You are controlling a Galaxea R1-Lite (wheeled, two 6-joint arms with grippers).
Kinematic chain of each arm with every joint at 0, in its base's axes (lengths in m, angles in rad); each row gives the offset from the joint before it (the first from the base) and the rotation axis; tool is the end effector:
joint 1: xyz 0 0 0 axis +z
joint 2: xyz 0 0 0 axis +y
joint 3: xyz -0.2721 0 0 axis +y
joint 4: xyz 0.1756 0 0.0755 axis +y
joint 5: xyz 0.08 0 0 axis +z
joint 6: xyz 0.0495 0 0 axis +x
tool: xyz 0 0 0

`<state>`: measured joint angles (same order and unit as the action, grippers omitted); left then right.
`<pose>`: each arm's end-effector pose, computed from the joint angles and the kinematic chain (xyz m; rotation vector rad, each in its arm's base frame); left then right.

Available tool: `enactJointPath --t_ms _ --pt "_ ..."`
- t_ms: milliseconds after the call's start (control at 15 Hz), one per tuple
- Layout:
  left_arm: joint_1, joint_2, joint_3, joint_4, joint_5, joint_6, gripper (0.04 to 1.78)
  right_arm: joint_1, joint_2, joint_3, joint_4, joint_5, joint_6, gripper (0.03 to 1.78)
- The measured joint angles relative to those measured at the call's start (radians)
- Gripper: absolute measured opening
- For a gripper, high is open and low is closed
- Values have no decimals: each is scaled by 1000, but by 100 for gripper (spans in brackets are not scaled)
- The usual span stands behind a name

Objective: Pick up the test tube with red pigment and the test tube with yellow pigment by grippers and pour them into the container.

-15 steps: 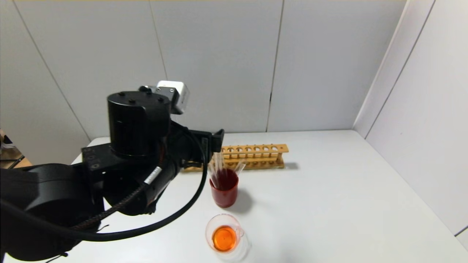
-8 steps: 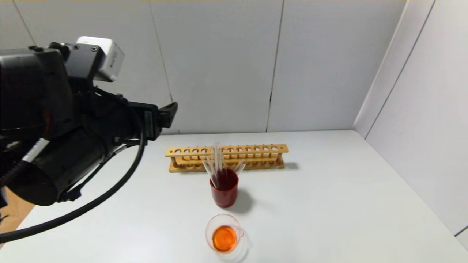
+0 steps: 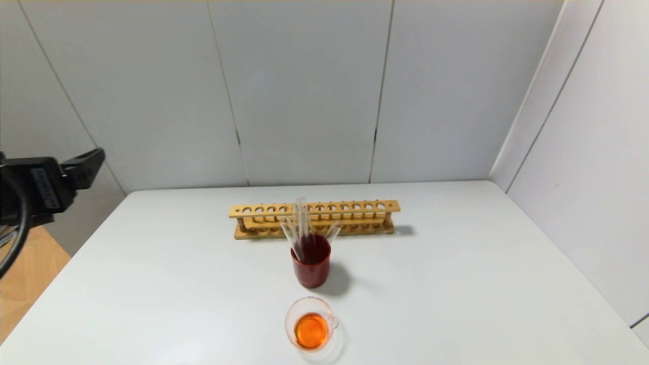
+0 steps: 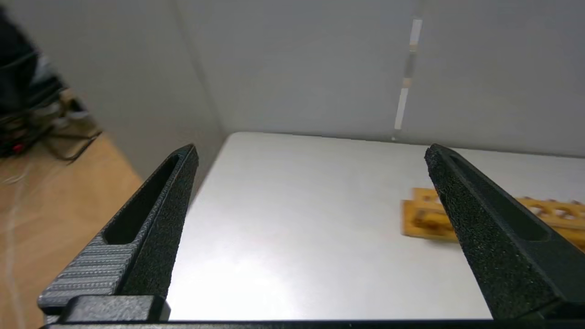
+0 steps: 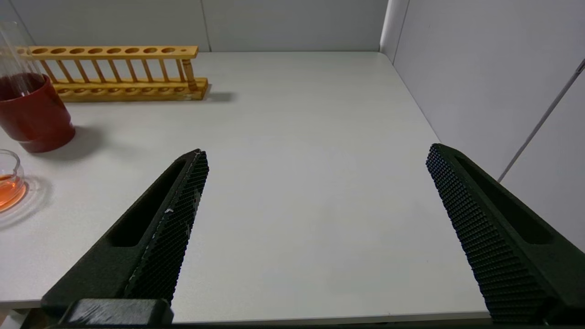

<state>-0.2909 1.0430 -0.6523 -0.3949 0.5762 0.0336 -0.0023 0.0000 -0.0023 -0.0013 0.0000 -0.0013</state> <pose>0.1759 -0.0245 0.2385 0.0316 0.0010 0.2853 0.0328 -0.0001 0.0764 -0.0013 -0.0036 -0.0023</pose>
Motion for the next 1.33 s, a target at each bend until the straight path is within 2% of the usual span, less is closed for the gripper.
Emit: enactJointPath --t_ms 267,467,667,867,1067,1200,1333 --pt "156 -271 93 136 -20 -5 175 0 0 0 0 0 0 174" --pt "275 -526 131 311 -95 -16 175 0 0 0 0 0 0 174" --pt "355 -700 141 467 -180 -81 175 0 0 0 0 0 0 174" --pt "301 -799 161 523 -278 -107 175 0 0 0 0 0 1 174" --pt "287 -920 209 588 -377 -105 175 0 0 0 0 0 1 174" --pt "289 -989 294 546 -429 -109 175 0 0 0 0 0 1 174" --pt "292 -1022 411 437 -456 -99 175 0 0 0 0 0 1 174"
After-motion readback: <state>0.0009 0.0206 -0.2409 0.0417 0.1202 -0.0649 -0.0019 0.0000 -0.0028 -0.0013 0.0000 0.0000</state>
